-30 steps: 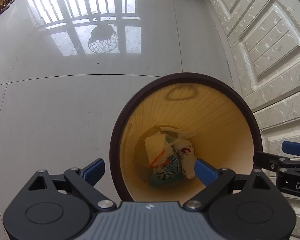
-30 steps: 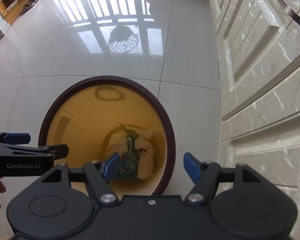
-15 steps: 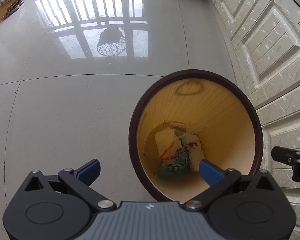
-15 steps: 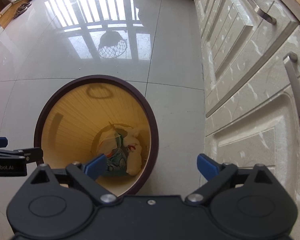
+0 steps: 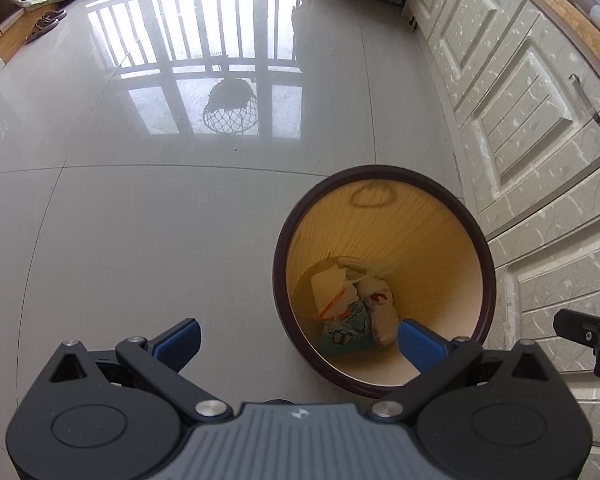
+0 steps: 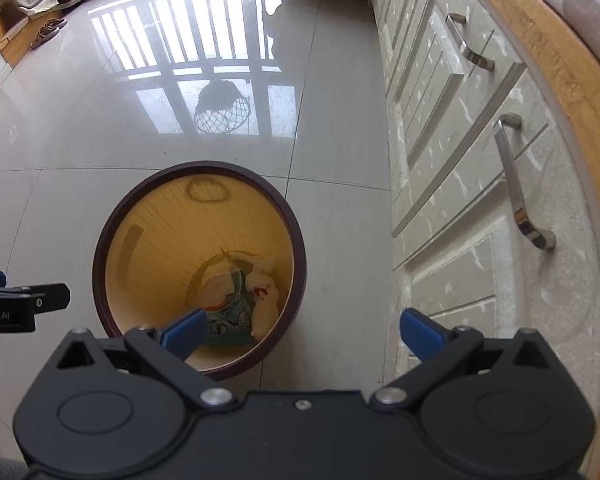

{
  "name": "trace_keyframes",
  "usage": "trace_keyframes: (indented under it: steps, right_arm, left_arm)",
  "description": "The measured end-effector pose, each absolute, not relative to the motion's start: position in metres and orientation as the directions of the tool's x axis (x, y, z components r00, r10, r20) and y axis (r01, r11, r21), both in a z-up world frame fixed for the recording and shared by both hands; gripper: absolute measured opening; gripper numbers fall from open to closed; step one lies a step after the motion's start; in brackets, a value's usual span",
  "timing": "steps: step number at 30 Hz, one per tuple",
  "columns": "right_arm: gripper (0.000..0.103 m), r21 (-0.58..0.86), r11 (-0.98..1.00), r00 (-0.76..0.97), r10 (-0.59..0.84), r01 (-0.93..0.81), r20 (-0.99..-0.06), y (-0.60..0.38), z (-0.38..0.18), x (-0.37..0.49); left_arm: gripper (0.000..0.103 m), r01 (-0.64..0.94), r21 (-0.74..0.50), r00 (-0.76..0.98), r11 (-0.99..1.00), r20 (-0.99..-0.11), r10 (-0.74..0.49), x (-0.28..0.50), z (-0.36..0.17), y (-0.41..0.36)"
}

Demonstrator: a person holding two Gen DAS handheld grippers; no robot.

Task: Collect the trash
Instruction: 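Withdraw both tools from the wastebasket back toward the cushion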

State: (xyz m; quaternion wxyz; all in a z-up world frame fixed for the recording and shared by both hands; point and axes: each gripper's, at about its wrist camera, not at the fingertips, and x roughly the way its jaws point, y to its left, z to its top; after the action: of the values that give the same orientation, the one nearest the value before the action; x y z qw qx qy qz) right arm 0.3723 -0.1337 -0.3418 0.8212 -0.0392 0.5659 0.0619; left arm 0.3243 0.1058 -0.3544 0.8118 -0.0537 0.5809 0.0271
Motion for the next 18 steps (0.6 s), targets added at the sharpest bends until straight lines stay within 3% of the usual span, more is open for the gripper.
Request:
trace_keyframes:
  steps: [18]
  right_arm:
    - [0.103,0.001,0.990,0.587,0.086,-0.144,-0.805,-0.175,-0.194,0.286]
  left_arm:
    - [0.103,-0.075,-0.093,0.550,0.993,-0.835,-0.037,0.246,-0.223,0.076]
